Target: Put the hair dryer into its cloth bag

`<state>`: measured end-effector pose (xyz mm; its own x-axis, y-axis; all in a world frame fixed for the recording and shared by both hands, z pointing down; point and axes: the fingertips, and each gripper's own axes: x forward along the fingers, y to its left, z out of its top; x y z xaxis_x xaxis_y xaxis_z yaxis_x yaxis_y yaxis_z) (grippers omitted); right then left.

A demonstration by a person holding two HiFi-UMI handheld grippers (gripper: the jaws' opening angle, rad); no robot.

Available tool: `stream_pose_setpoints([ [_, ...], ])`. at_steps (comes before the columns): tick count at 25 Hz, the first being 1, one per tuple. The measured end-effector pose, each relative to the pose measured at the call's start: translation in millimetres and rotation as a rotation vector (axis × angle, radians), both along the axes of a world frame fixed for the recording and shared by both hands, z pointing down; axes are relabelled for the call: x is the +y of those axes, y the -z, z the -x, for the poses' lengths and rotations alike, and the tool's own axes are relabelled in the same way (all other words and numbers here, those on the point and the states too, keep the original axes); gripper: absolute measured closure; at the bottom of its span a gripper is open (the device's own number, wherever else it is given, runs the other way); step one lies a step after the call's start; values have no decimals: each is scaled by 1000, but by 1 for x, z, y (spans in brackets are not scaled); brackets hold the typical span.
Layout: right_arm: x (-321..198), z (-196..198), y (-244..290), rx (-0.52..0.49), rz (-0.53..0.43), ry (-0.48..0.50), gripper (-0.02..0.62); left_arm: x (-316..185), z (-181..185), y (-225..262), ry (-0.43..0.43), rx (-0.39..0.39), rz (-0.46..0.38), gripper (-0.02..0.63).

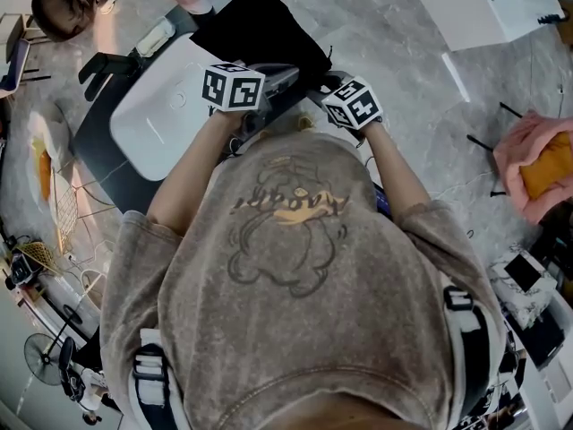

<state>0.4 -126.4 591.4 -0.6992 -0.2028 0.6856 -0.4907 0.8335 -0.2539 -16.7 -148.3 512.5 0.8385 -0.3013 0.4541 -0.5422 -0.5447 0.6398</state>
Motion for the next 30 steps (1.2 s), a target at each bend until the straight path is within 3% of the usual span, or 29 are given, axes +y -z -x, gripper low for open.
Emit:
stream_pose_setpoints([
  [12,-18,10,2,-29,-34,-69,459,0,-9,-3,-26,5,30,580],
  [30,-33,15,-28,52,-96,-111,452,4,-5,-13,-8,-12,56,580],
])
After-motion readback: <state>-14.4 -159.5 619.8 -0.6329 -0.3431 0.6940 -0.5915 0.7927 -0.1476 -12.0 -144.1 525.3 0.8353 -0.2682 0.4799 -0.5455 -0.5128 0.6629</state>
